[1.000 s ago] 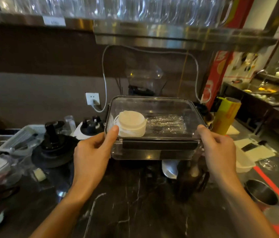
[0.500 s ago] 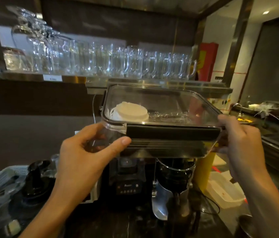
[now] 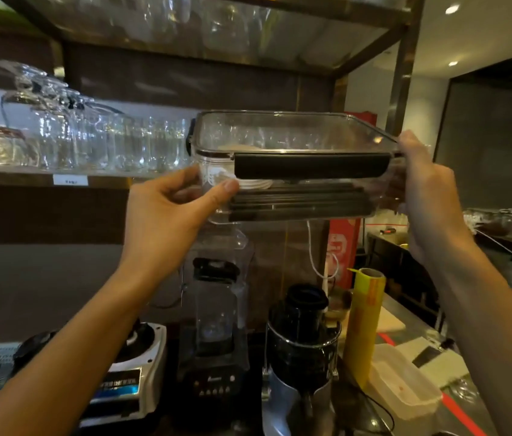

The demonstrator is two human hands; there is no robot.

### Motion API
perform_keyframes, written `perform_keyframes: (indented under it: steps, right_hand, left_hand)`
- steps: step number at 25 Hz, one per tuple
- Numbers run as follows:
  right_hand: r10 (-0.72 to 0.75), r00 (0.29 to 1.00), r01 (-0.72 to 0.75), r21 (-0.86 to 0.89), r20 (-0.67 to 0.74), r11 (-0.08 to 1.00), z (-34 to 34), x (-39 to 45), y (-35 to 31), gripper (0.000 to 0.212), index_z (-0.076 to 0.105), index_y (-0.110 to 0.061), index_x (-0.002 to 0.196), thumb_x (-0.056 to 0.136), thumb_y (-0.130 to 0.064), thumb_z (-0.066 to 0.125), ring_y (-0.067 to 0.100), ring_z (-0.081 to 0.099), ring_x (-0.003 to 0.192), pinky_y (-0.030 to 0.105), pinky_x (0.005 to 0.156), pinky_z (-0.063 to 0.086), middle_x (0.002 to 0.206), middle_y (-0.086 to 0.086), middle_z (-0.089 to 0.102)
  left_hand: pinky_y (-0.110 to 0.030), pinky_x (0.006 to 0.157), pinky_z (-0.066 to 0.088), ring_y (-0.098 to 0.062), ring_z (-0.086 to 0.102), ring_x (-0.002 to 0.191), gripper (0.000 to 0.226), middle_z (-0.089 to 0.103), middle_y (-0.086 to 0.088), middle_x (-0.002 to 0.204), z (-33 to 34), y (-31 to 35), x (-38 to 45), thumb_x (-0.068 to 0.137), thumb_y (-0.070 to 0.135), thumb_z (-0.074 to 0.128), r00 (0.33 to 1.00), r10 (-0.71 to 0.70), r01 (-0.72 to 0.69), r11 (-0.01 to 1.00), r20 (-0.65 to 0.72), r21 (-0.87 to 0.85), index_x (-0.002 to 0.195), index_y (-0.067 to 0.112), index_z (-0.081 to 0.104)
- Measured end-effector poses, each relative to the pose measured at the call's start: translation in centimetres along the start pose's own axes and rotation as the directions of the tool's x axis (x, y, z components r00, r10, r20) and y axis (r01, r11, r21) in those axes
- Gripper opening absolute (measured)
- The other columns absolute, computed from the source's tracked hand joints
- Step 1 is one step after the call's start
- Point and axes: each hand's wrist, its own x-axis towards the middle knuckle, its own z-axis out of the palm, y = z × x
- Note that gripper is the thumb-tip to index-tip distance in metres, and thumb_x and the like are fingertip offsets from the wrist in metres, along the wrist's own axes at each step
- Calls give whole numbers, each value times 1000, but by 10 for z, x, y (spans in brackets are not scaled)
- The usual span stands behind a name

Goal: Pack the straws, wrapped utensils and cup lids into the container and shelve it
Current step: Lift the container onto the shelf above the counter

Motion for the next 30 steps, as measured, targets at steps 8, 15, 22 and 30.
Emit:
perform_keyframes:
  steps: [8, 15, 22, 30]
  right_hand:
    - [-19, 996, 18, 13, 83, 1000, -4, 88, 30, 44, 72, -30, 106, 104, -59, 39, 4, 73, 95, 34, 93, 52, 102, -8, 79]
    - [12, 991, -2, -78, 135, 997, -10, 142, 81, 43, 73, -24, 112, 105, -54, 42, 6, 63, 108, 28, 87, 45, 113, -9, 74]
    - [57, 991, -50, -61, 124, 997, -8, 161, 115, 36, 71, -30, 115, 106, -51, 43, -7, 67, 92, 20, 76, 41, 100, -20, 76]
    - [60, 986, -46, -97, 152, 994, 0, 180, 125, 24, 68, -31, 101, 107, -41, 47, 2, 64, 97, 22, 75, 42, 103, -14, 71]
  left_hand:
    - [-43, 106, 54, -17, 67, 120, 103, 71, -3, 132, 62, -37, 94, 64, 86, 67, 999, 39, -41, 990, 19, 138, 136, 11, 66]
    - [-45, 106, 54, -20, 68, 120, 86, 71, -5, 132, 102, -77, 138, 78, 76, 68, 999, -15, 7, 974, 35, 228, 134, 10, 67]
    - [-44, 110, 50, -22, 62, 129, 72, 65, -9, 140, 122, -102, 153, 89, 57, 70, 999, -14, 1, 957, 44, 291, 136, 4, 64]
    - [-28, 99, 44, -22, 59, 131, 67, 63, -9, 144, 125, -107, 167, 94, 51, 68, 993, -54, 17, 943, 104, 333, 142, 5, 58]
